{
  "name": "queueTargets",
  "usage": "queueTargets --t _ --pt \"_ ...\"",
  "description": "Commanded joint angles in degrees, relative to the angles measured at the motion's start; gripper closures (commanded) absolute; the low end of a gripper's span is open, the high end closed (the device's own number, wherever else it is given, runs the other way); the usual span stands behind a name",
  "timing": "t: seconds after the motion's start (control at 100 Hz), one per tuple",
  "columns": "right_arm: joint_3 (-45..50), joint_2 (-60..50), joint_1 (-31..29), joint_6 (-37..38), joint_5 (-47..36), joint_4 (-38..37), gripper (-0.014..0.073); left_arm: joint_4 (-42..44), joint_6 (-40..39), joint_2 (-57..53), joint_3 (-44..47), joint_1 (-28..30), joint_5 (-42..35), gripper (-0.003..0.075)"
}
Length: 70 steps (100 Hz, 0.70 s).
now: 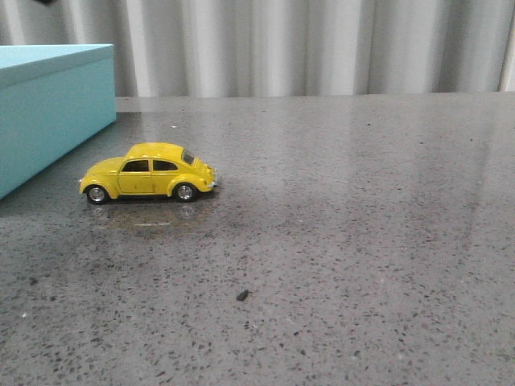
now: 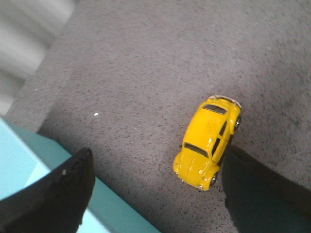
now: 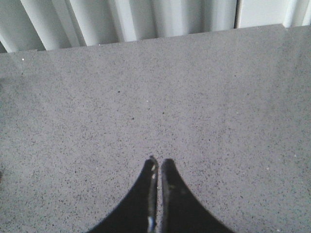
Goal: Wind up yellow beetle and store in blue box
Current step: 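Move the left gripper down over the yellow car beside the box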
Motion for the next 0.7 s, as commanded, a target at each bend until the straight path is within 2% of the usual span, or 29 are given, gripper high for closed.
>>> queueTargets --t 0.0,0.14,0.29,0.48,0.69 --pt "-1.3 0.2 -0.2 -0.8 -3.3 -0.1 0.0655 0.0 3.1 1.5 -2.1 -0.4 -1.4 0.0206" --pt "-1.3 0.2 -0.2 -0.8 -3.1 -0.1 0.0655 -0.5 3.5 6.0 -2.1 -0.4 2.7 0.0206" --pt "-1.3 0.2 -0.2 -0.8 -3.1 -0.1 0.0655 -0.7 3.5 10.9 -2.3 -0.4 3.0 0.0206" --pt "-1.3 0.2 -0.2 -0.8 -3.5 -0.1 0.0655 -0.9 3.5 16.1 -7.0 -0.4 9.1 0.0207" --pt "-1.2 0.2 -0.2 -0.8 -4.1 -0.1 0.0655 -2.4 6.1 18.8 -11.2 -1.0 9.9 0.0207"
